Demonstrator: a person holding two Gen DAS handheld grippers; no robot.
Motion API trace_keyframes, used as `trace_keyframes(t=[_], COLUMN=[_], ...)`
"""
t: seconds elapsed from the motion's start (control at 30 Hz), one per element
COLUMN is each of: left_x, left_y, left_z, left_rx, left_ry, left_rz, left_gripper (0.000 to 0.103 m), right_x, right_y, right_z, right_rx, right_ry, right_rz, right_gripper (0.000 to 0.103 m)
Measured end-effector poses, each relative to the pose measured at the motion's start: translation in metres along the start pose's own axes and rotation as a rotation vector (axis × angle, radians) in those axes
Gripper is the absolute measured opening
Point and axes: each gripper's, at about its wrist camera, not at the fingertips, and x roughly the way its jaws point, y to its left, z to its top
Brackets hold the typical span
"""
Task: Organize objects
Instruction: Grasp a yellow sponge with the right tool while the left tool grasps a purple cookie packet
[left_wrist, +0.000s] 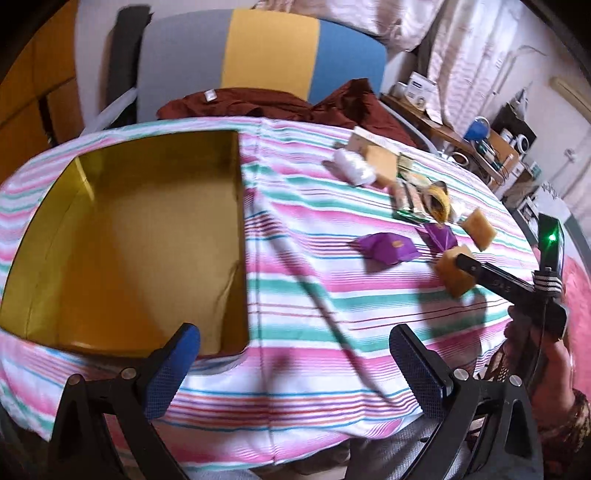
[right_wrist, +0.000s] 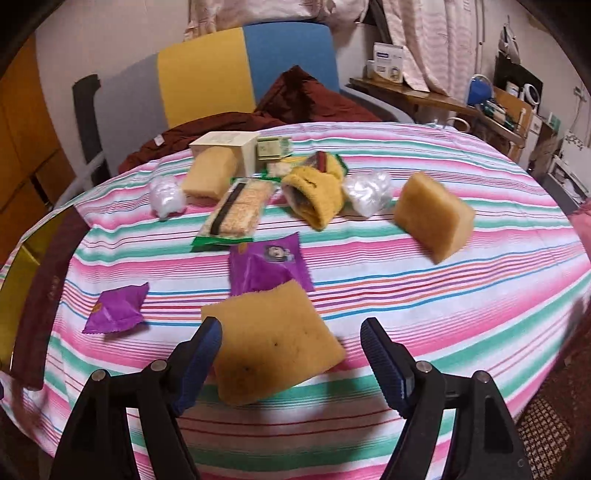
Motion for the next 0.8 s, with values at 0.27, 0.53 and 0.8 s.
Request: trace_keyframes(t=[0.27,0.53,0.8], left_x=[0.018,0.060,0.102], left_y=[-0.036,-0.054,-0.085], left_z=[0.016,0.045,0.067], left_rx=[0.096,-0.010,0.005], left_ry=[0.016,0.111,0.114], left_rz=[0.017,-0.119,-0.069], left_gripper=[0.103,0.103,0.101], right_x=[0.009,0.004,0.006], right_y=[0.008,0.000,-0.009], right_z=[-0.011,-0.020,-0.026], right_rx=[0.016,0.114,0.143], right_ry=[-0.005,-0.018,-0.002], right_rz=[0.166,0.260,0.291], right_gripper=[0.051,0.036,0.036])
